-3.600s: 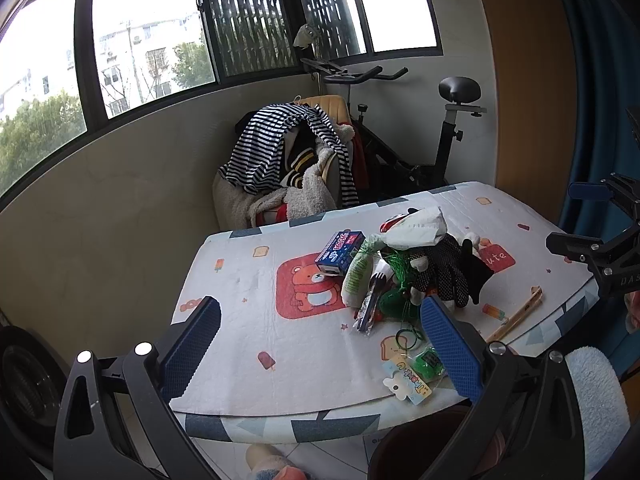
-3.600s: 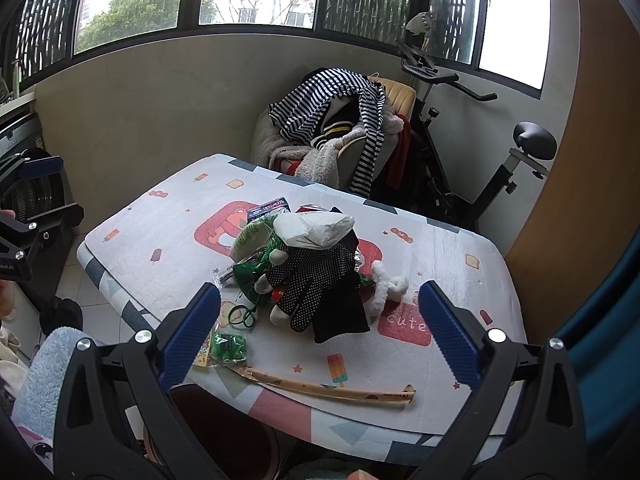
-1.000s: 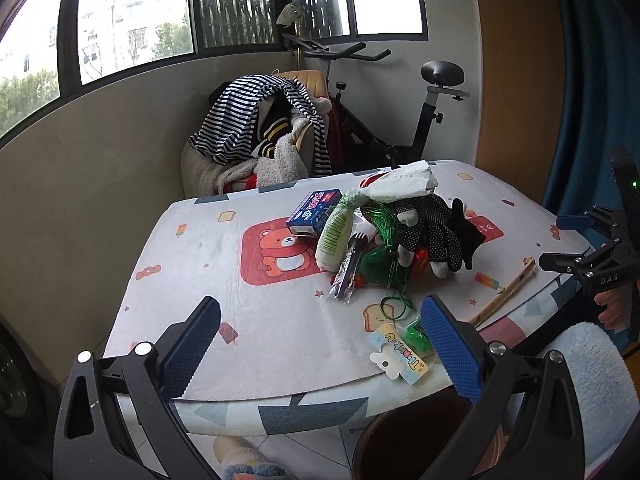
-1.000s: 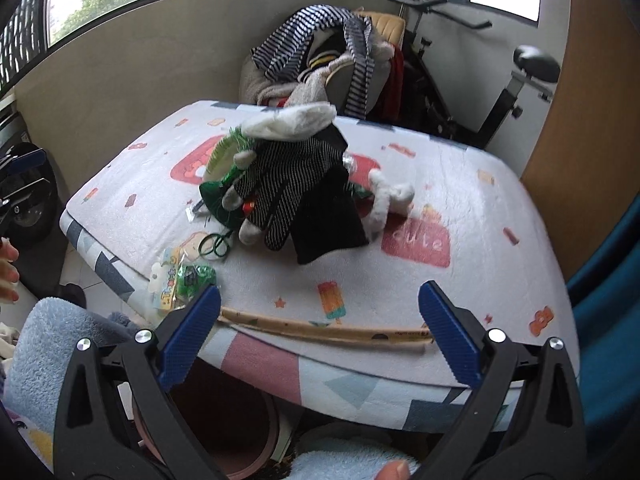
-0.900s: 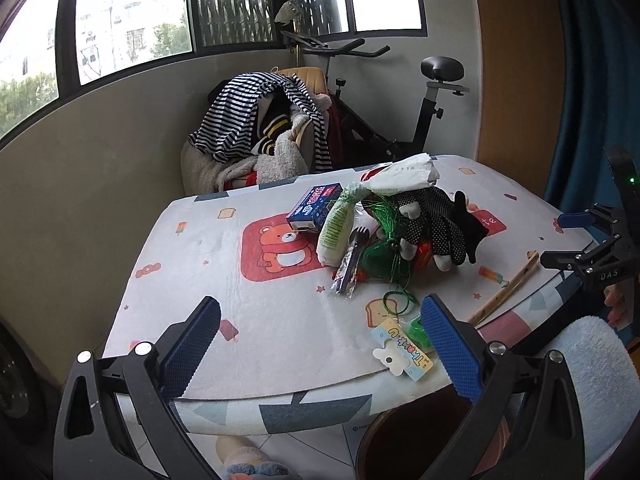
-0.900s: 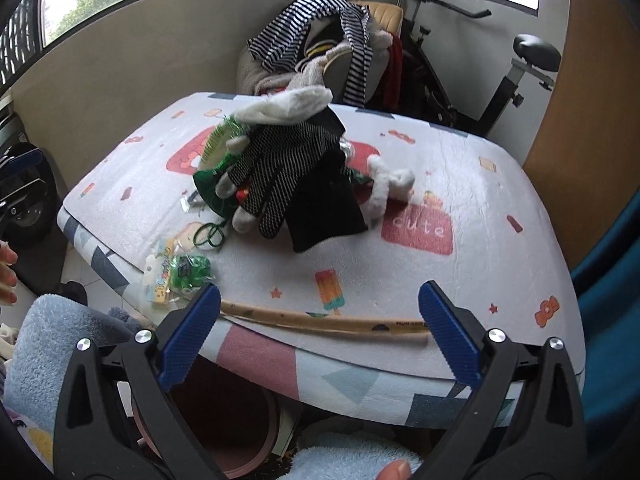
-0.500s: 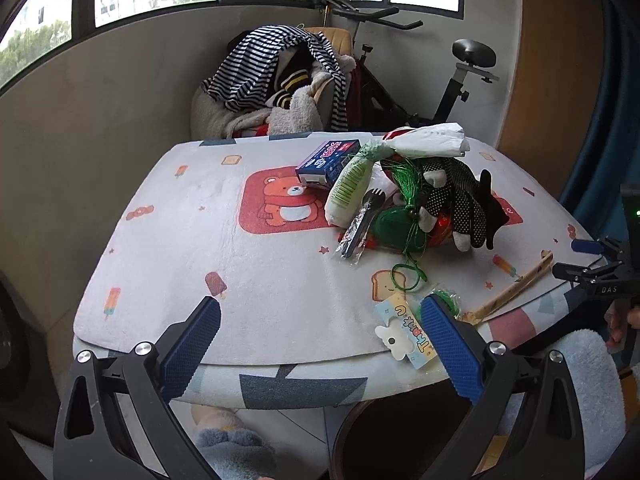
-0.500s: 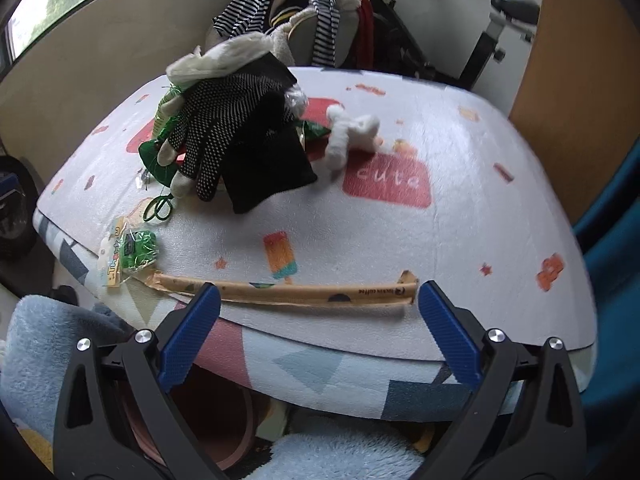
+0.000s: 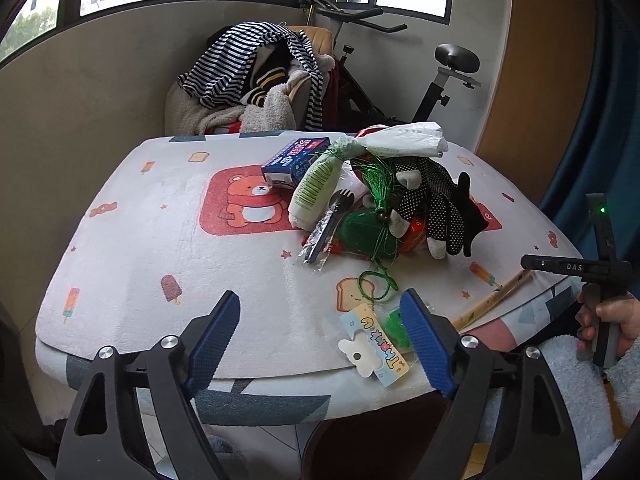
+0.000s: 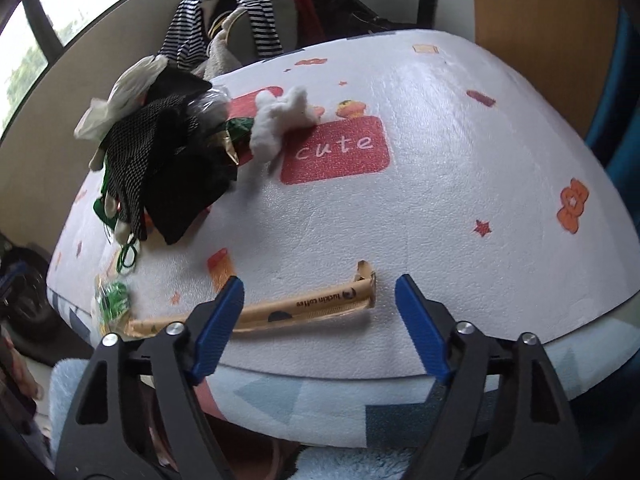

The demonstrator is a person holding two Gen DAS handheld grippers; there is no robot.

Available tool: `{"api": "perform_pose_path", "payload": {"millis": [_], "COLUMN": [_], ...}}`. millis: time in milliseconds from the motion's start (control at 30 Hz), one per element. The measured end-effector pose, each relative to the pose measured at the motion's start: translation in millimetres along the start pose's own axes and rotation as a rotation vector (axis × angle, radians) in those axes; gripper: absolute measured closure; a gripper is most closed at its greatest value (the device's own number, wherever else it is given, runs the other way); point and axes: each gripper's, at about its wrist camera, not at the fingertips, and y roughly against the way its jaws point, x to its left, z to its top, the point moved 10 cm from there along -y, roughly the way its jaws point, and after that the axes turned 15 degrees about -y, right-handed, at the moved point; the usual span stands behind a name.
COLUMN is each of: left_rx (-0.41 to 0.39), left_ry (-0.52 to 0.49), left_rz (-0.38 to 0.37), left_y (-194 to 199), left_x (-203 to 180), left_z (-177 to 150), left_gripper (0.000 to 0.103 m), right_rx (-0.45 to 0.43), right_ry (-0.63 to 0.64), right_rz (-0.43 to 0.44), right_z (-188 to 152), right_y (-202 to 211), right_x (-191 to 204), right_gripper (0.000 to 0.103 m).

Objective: Collect trash
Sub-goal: 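Reach the right gripper to the long wooden stick and close on it, then lift the wooden stick with the right gripper while the left gripper grasps the paper tag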

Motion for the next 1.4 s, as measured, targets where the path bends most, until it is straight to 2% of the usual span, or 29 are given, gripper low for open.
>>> {"api": "perform_pose_path", "payload": {"millis": [67,100,133,233,333,533,767,900,1033,1233,1400], "left_rx": [0.007,0.011,0.015,0.027,0.05,0.114,0.152,0.218,0.215,0.21,0.218], "left_ry": [0.0,0.0,0.0,-0.006,-0.024,-0.018,0.145,0.201,0.269,0.275,0.233], "left_rz": [-0.019,-0.031,-0.042,-0.08,-0.117,-0.172,-0.225,-0.223,-0.255,-0.317,-0.297], "left_y": [-3.8,-5.9,-8.0,-13.1,-20.1,-44.1,-71.8,-90.6,-98.7,-105.9,-108.2], "left_x": [-4.7,-7.3,-9.8,-18.6,-30.3,-49.3,-36.4,-23.9,-18.1,-28.4,-36.9], "left_z": [-0.5,-1.3,-2.2,-5.9,-12.4,-23.2,-29.5,-39.9,-42.2,-34.1,-33.9], "left_gripper": [0.03,0.034,0.036,0.044,0.048,0.048,0.048,0.048,0.049,0.05,0.05], "right_rx": [0.01,0.013,0.02,-0.008,-0.066,-0.099,-0.136,-0.166,-0.202,-0.172,-0.155], "right_ry": [-0.039,-0.049,-0.055,-0.029,0.006,0.015,0.03,0.009,0.037,0.086,0.094], "right_rz": [0.003,-0.003,-0.014,-0.01,-0.005,0.084,0.16,0.243,0.296,0.312,0.31], "right_z": [1.6,1.7,0.9,0.7,4.3,8.1,2.0,0.5,-4.0,-21.9,-31.0], "right_y": [-5.5,-7.6,-11.0,-10.1,-5.1,5.5,25.3,38.3,48.3,42.2,37.1], "right_x": [-3.5,-4.7,-5.4,2.0,12.3,38.0,67.4,86.8,109.0,126.8,128.2], "right_gripper": [0.038,0.056,0.068,0.084,0.091,0.092,0.092,0.092,0.092,0.092,0.092]}}
